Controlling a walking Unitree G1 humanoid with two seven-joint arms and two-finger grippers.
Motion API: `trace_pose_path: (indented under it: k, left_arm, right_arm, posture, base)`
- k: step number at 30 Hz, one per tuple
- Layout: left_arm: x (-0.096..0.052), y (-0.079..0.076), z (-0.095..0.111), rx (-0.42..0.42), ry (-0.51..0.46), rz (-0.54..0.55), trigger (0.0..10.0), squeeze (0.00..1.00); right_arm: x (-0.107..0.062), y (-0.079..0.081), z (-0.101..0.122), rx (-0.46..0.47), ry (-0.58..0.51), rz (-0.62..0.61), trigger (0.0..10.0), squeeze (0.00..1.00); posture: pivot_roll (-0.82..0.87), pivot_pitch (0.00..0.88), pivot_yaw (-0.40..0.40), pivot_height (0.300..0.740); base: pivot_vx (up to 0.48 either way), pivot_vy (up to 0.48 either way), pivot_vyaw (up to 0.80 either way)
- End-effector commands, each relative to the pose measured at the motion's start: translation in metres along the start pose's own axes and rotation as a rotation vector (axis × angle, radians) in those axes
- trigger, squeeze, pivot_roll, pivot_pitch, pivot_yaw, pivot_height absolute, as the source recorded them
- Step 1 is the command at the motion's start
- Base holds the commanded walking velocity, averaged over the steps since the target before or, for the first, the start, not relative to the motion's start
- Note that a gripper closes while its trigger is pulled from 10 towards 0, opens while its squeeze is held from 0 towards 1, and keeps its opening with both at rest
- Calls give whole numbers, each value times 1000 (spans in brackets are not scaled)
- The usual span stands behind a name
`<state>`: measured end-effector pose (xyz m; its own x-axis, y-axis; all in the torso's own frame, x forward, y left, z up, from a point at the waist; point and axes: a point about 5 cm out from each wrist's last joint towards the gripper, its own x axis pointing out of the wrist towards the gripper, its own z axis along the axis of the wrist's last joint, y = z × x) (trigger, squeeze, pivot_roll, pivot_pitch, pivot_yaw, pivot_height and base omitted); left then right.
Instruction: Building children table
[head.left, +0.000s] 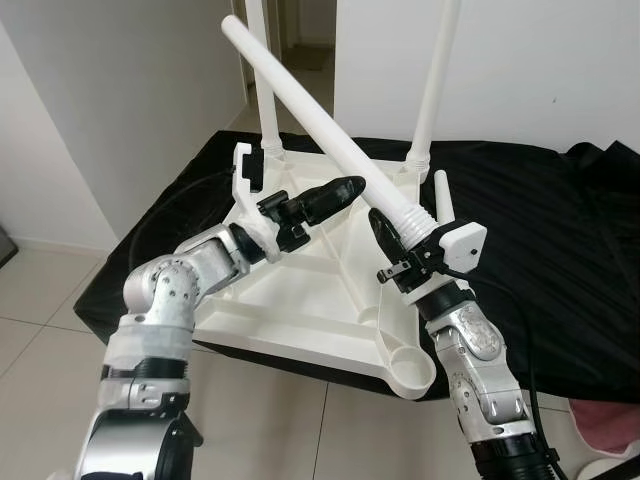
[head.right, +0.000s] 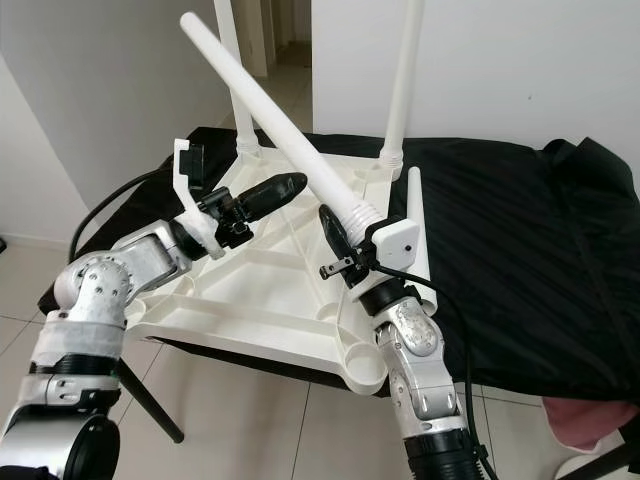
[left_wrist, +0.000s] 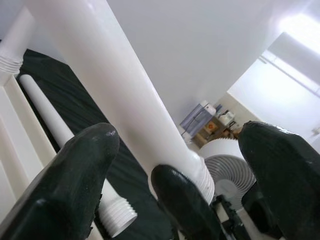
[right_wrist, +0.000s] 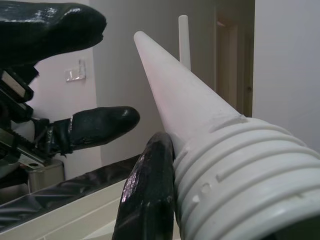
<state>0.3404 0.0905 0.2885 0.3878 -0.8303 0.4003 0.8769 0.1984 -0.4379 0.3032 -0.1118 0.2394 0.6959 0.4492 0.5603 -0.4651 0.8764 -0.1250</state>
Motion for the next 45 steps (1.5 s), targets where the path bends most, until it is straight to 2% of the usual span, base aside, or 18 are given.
trace_pose_path:
  k: [1,15,19,20,26,31,33,34,35,36,38,40,45]
  left_arm:
    - [0,0,4,-11,-17,-25,10000,0]
    - [1,35,13,-25,-61,214,10000,0]
    - [2,41,21,-73,-113,255,10000,0]
    - [2,42,29,-88,-134,264,10000,0]
    - [-2,49,54,-96,-206,321,10000,0]
    - [-6,54,67,-103,-234,359,10000,0]
    - [-5,54,67,-102,-230,353,10000,0]
    - [-3,54,65,-107,-221,347,9294,0]
    - [-3,54,65,-107,-221,347,9294,0]
    - [-1,54,61,-119,-210,341,3529,0]
    - [0,54,60,-118,-205,340,3529,0]
    - [1,55,61,-163,-236,323,0,0]
    - [-2,58,61,-177,-250,335,0,0]
  right_arm:
    - [1,6,4,14,-18,29,10000,0]
    - [-4,26,1,57,-4,44,10000,0]
    - [-9,33,-3,81,13,42,10000,0]
    - [-13,34,-4,87,23,36,10000,0]
    - [-22,38,-10,90,55,31,10000,0]
    - [-22,41,-12,89,65,53,10000,0]
    - [-22,42,-13,89,68,62,10000,0]
    - [-22,43,-13,89,70,69,10000,0]
    - [-22,43,-13,89,70,69,10000,0]
    - [-21,45,-14,91,71,80,10000,0]
    - [-21,46,-14,92,72,83,10000,0]
    - [-21,48,-14,98,73,93,10000,0]
    - [-23,49,-14,104,74,97,10000,0]
  posture:
    - [-5,87,50,740]
    - [-26,89,63,740]
    - [-29,87,64,740]
    - [-31,83,66,740]
    - [-43,78,78,740]
    - [-39,72,86,740]
    - [-39,72,86,740]
    - [-37,70,87,740]
    - [-37,70,87,740]
    - [-35,69,87,740]
    - [-35,69,87,740]
    - [-32,66,87,740]
    - [-29,66,86,740]
  base:
    - [0,0,0]
    - [0,0,0]
    - [0,0,0]
    - [0,0,0]
    - [0,0,0]
    - [0,0,0]
    - [0,0,0]
    - [0,0,0]
    - [0,0,0]
    - [0,0,0]
    - [0,0,0]
    - [0,0,0]
    - [0,0,0]
